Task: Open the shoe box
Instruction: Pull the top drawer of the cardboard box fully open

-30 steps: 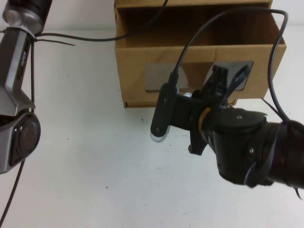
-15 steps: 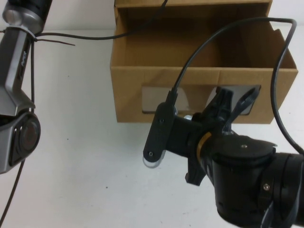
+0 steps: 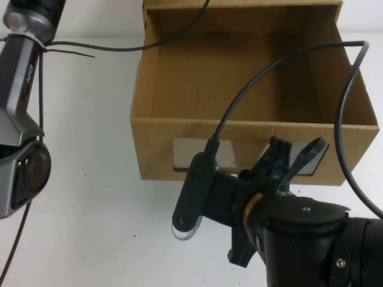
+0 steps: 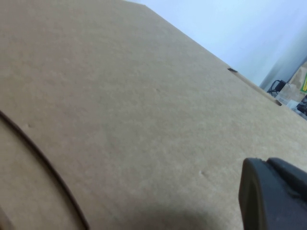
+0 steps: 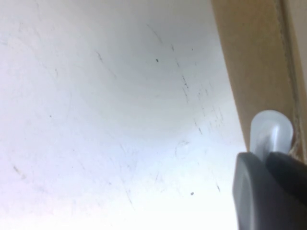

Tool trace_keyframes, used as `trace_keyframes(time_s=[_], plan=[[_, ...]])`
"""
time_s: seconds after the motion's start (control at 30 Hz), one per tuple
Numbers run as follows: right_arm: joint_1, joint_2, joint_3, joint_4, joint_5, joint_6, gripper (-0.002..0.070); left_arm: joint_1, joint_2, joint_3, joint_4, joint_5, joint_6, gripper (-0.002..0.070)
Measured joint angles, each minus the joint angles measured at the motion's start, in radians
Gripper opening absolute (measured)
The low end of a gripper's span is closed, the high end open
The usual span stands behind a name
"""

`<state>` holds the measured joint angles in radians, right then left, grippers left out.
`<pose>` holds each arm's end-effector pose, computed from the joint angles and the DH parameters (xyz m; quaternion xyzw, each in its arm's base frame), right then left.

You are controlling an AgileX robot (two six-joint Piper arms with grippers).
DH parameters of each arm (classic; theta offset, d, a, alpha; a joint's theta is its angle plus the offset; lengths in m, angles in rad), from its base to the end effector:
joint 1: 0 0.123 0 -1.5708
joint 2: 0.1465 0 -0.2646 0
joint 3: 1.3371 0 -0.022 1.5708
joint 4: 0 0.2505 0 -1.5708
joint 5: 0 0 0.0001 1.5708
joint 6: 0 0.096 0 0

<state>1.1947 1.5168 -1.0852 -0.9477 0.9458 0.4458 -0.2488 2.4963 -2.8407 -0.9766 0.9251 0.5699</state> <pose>0.1709 0.2605 0.2609 -0.5201 0.7423 -0.1844 0.3801 0.4894 -0.1899 0.3595 0.2557 0.7154 -0.3880 0.5218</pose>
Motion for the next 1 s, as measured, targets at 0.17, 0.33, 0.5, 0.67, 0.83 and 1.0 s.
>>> trace_keyframes(time_s=[0.17,0.33,0.5,0.67,0.83,1.0], plan=[[-0.003,0.0,0.0,-0.009,0.0,0.0,0.0003,0.0,0.0,0.0,0.0,-0.002,0.0,-0.0006],[-0.016,0.0,0.0,0.008,-0.007,-0.01,0.0002,0.0,0.0,0.0,0.0,-0.005,0.0,-0.0006],[-0.022,0.0,0.0,0.033,-0.007,-0.02,0.0001,0.0,0.0,0.0,0.0,-0.005,0.0,-0.0006],[-0.023,0.0,0.0,0.054,-0.007,-0.02,0.0001,0.0,0.0,0.0,0.0,-0.005,0.0,-0.0006],[-0.023,0.0,0.0,0.062,-0.007,-0.02,0.0163,0.0,0.0,0.0,0.0,-0.005,0.0,-0.0006],[-0.018,-0.03,0.0,0.069,0.0,-0.02,0.0384,0.0,0.0,0.0,0.0,-0.005,0.0,-0.0006]])
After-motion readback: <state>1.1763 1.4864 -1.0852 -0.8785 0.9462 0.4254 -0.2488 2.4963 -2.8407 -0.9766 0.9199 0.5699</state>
